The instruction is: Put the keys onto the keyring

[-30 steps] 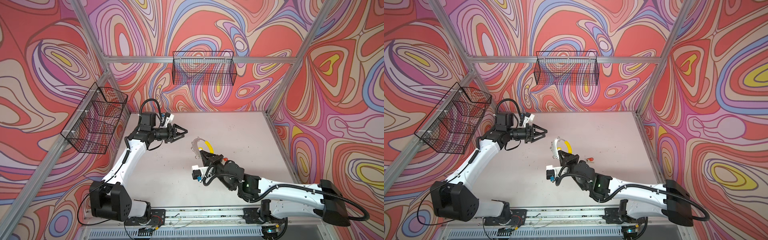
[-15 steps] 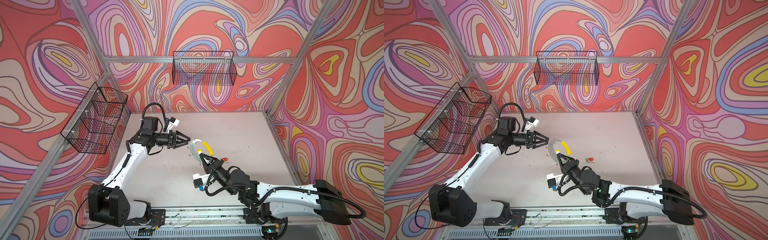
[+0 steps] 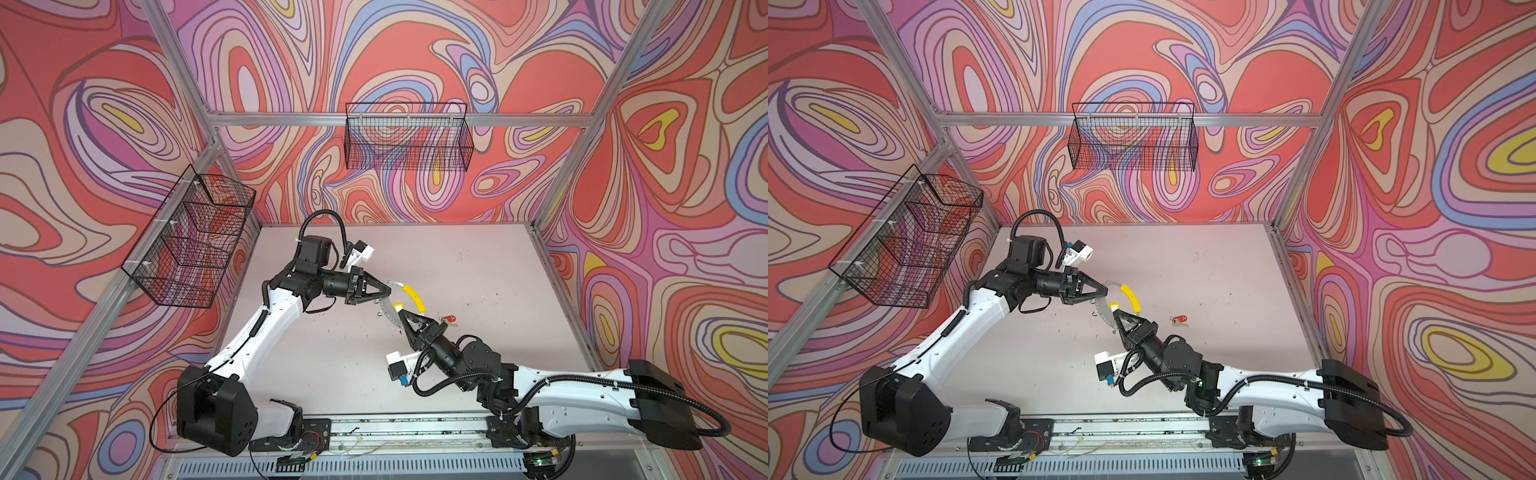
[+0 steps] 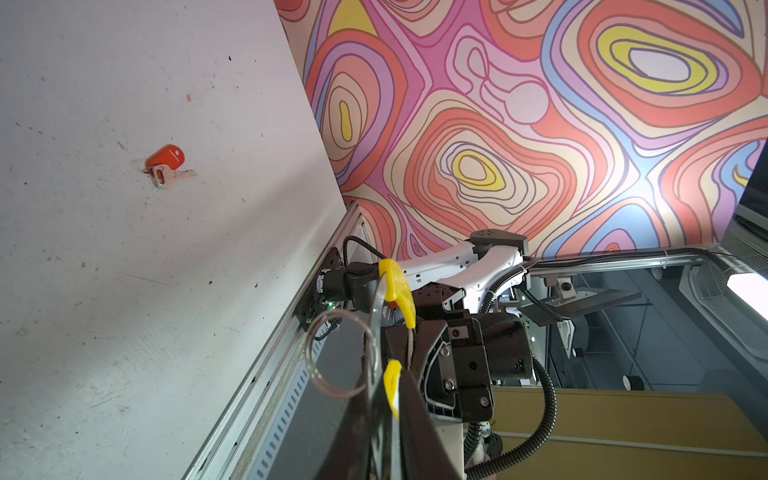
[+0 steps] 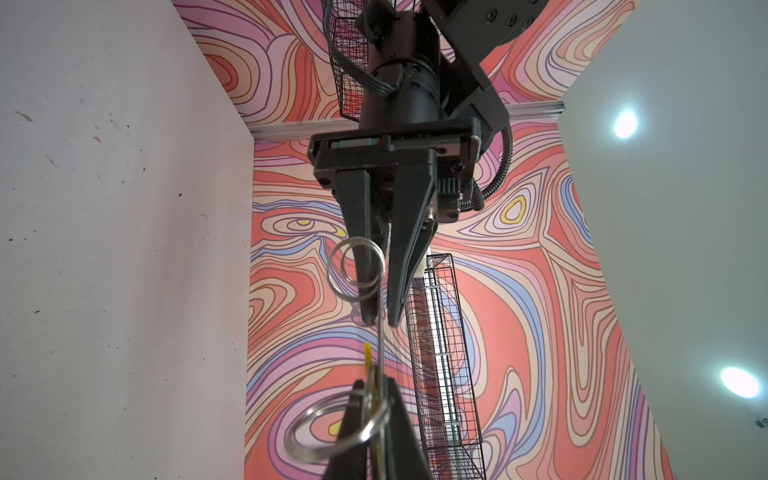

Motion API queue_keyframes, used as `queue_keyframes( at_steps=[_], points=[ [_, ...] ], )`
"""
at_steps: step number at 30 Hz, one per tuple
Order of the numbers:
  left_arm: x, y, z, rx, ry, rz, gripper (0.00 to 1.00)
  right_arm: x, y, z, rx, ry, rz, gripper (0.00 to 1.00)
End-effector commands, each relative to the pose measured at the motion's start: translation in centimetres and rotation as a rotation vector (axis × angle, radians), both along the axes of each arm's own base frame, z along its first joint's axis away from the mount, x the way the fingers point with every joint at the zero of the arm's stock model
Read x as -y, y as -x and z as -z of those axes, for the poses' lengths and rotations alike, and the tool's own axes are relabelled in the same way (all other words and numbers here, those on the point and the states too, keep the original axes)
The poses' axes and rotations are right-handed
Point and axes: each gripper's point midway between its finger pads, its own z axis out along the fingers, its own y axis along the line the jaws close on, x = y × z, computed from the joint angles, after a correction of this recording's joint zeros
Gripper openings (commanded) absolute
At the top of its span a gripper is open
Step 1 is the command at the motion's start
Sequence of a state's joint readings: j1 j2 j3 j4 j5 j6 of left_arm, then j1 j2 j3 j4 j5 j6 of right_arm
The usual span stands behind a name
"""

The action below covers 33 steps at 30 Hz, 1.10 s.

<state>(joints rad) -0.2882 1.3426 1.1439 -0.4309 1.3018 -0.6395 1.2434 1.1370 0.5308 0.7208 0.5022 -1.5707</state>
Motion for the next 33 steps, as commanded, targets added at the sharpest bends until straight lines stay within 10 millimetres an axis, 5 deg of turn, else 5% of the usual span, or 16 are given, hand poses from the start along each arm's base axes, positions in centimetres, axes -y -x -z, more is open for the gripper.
queue_keyframes(
  at_steps=[1, 8, 9, 11, 14, 21, 28, 33],
  points=[
    [0.0, 0.9, -1.5, -0.003, 0.049, 0.015, 0.05, 0.2, -0.1, -0.1, -0.03, -0.015, 0.015, 0.0],
    [-0.1, 1.1, -2.9, 0.012, 0.074, -0.002, 0.0, -0.2, -0.5, -0.2, -0.128, -0.033, 0.023, 0.0],
    [-0.1, 1.0, -3.1, 0.017, 0.074, -0.009, 0.0, -0.2, -0.6, -0.1, -0.169, -0.036, 0.035, 0.05],
    [-0.5, 0.4, -3.4, 0.025, 0.071, -0.041, 0.0, -0.1, -0.8, -0.1, -0.255, -0.054, 0.049, 0.41],
    [-2.0, -2.0, -3.9, 0.035, 0.077, -0.16, 0.0, 0.5, -0.5, -0.4, -0.414, -0.119, 0.056, 0.66],
    [-5.6, -8.3, -5.4, 0.126, 0.132, -0.505, 0.0, 1.5, 0.9, -1.6, -0.83, -0.369, 0.08, 0.75],
    [-7.8, -10.6, -8.3, 0.298, 0.228, -0.743, 0.0, -0.9, 1.2, -10.2, -1.282, -0.879, -0.108, 0.83],
    [-7.6, -9.3, -9.8, 0.391, 0.275, -0.793, 0.0, 1.0, -4.1, -15.2, -1.542, -1.198, -0.267, 0.85]
  ],
)
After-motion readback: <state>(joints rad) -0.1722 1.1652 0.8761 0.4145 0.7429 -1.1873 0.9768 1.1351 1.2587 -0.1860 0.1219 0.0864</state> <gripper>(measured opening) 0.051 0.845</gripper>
